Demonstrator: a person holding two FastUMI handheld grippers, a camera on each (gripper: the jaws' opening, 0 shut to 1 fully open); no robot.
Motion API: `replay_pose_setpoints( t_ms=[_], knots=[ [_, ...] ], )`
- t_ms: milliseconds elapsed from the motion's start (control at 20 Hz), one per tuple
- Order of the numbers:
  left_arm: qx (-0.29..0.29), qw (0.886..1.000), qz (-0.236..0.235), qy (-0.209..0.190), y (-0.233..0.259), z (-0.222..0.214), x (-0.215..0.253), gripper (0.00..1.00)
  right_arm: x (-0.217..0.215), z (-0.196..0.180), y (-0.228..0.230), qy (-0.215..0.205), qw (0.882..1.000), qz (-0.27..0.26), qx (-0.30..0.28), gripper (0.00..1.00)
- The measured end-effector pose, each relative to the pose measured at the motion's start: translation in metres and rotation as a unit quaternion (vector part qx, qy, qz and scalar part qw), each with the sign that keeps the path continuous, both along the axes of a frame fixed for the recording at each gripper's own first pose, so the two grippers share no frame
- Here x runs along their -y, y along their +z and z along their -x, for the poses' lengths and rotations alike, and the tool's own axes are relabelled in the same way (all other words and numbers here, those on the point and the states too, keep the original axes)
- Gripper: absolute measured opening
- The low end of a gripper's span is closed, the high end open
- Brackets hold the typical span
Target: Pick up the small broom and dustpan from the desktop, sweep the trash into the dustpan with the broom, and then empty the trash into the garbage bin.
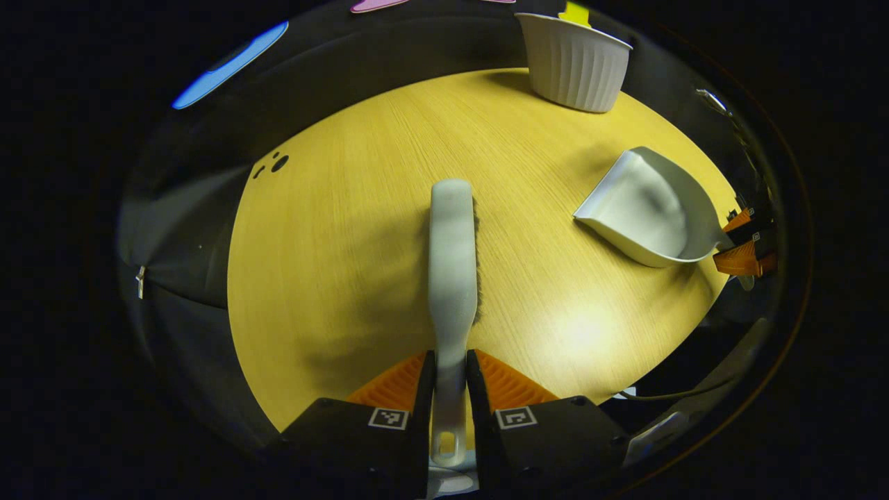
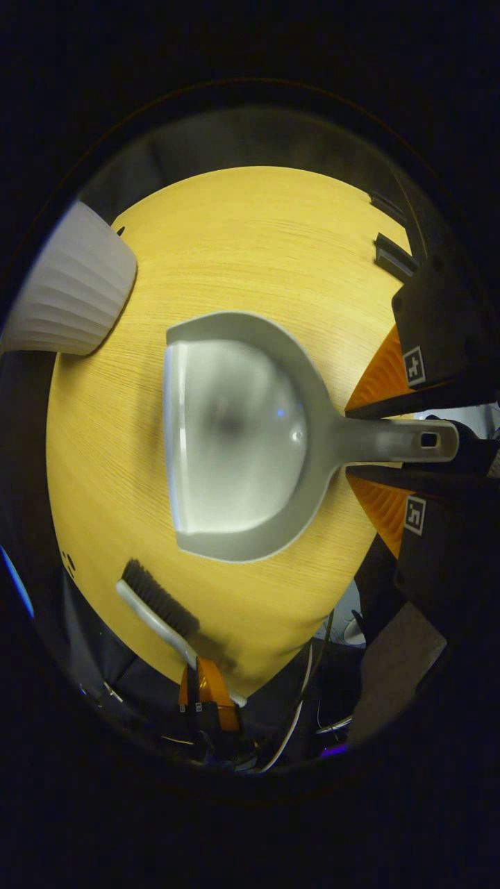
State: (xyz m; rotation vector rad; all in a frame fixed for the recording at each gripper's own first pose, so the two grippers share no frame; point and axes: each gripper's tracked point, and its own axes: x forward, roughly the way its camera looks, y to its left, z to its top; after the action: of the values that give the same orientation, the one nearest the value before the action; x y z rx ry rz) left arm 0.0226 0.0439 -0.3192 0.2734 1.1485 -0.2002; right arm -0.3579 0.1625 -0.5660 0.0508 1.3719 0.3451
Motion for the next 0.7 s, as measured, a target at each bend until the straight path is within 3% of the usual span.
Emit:
replay_pose_setpoints(
  t_ms=[100, 150, 350, 500, 700],
  knots=[
    [0.021, 1.000, 0.009, 0.006, 0.021, 0.002, 0.002, 0.31, 0.006, -0.005, 0.028, -0.011, 0.999, -0.012, 0.033, 0.46],
    [0.035, 0.999, 0.016, 0.011, 0.034, 0.002, 0.005, 0.31, 0.009, -0.009, 0.045, -0.016, 0.998, -0.016, 0.057, 0.40],
    [0.114, 0.991, 0.051, 0.038, 0.093, -0.010, 0.014, 0.31, 0.014, -0.031, 0.105, -0.027, 0.986, -0.030, 0.161, 0.39],
    [0.199, 0.976, 0.068, 0.051, 0.141, -0.030, 0.020, 0.31, 0.007, -0.051, 0.149, -0.022, 0.971, -0.042, 0.235, 0.39],
    [0.303, 0.948, 0.091, 0.047, 0.196, -0.052, 0.035, 0.31, 0.001, -0.079, 0.202, -0.029, 0.942, -0.068, 0.328, 0.38]
  ],
)
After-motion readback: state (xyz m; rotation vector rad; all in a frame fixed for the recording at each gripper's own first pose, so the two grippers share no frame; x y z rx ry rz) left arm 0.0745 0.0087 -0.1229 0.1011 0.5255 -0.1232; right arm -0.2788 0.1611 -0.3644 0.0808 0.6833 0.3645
